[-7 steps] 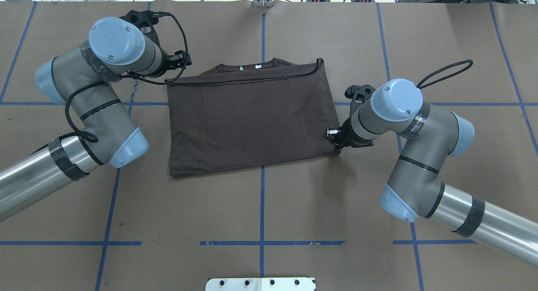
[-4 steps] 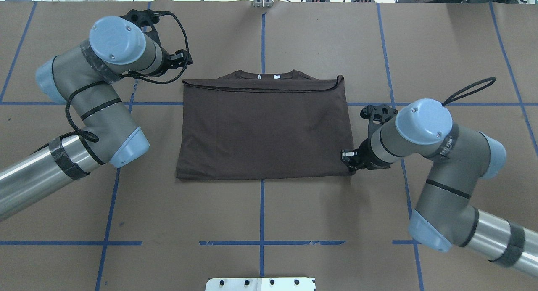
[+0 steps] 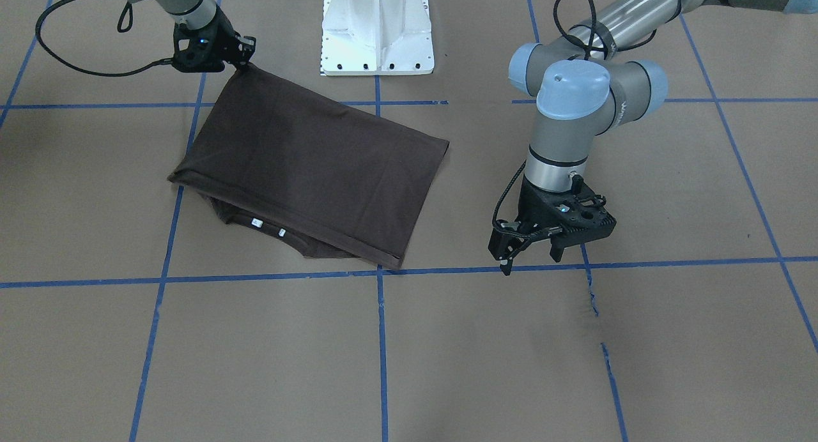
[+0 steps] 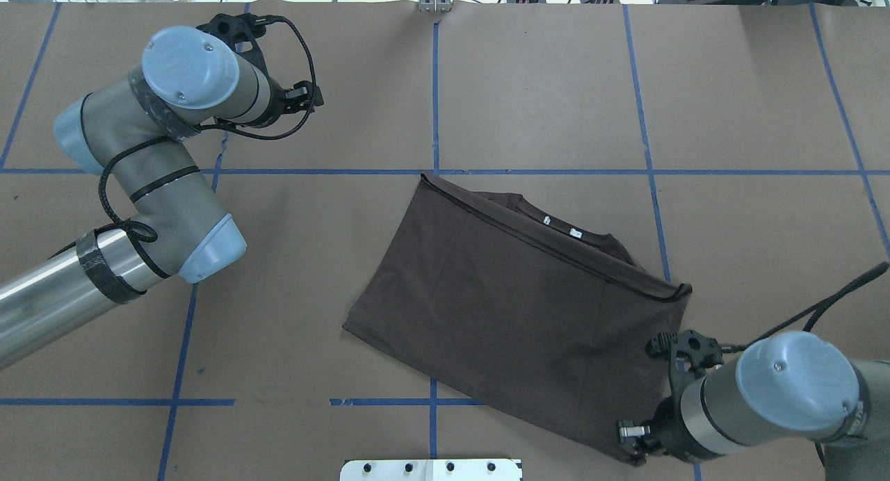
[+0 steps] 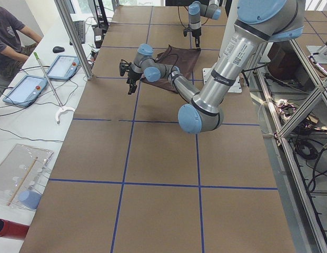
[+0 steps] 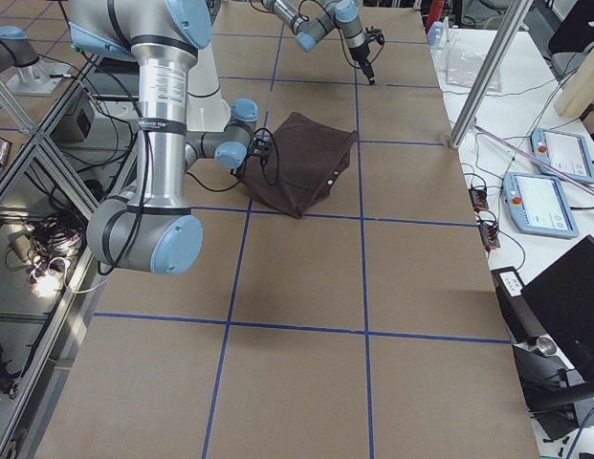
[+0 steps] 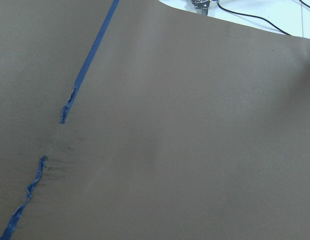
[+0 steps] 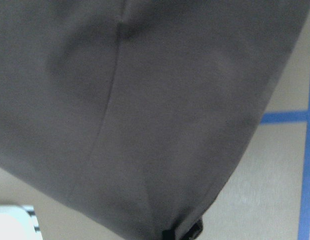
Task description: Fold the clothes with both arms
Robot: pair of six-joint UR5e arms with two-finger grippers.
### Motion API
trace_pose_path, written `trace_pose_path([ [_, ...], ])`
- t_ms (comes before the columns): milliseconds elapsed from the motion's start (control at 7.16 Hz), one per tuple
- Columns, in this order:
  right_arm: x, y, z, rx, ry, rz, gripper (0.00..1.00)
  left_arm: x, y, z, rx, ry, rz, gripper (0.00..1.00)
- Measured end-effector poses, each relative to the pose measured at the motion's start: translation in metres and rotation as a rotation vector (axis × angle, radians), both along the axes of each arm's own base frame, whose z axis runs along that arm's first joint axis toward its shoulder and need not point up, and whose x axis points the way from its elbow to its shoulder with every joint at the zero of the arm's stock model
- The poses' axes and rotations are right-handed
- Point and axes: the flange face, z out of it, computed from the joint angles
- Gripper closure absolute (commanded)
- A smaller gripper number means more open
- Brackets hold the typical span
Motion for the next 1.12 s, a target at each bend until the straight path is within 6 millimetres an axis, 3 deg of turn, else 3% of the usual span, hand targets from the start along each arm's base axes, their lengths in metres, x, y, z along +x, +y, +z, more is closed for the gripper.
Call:
trace_pose_path([
  [140, -0.002, 0.018, -0.010, -0.015, -0.011, -0.009, 0.00, 0.000, 0.004, -0.005, 0.004, 0.012, 0.006, 0.00],
  [279, -0.002, 0.016, -0.023, -0.007, -0.034, 0.023, 0.00, 0.000, 0.014, -0.013, -0.003, 0.034, 0.022, 0.01],
  [419, -0.006, 0.000, -0.037, 0.029, -0.067, 0.094, 0.00, 0.007, 0.036, -0.019, -0.033, 0.064, 0.044, 0.02],
  [698, -0.008, -0.054, -0.080, 0.095, -0.157, 0.259, 0.00, 0.038, 0.102, -0.031, -0.144, 0.125, 0.066, 0.07],
  [977, 0.008, -0.100, -0.109, 0.116, -0.210, 0.366, 0.00, 0.096, 0.180, -0.032, -0.276, 0.171, 0.071, 0.10],
  [1117, 0.015, -0.113, -0.113, 0.122, -0.216, 0.399, 0.00, 0.125, 0.215, -0.029, -0.317, 0.171, 0.076, 0.11],
])
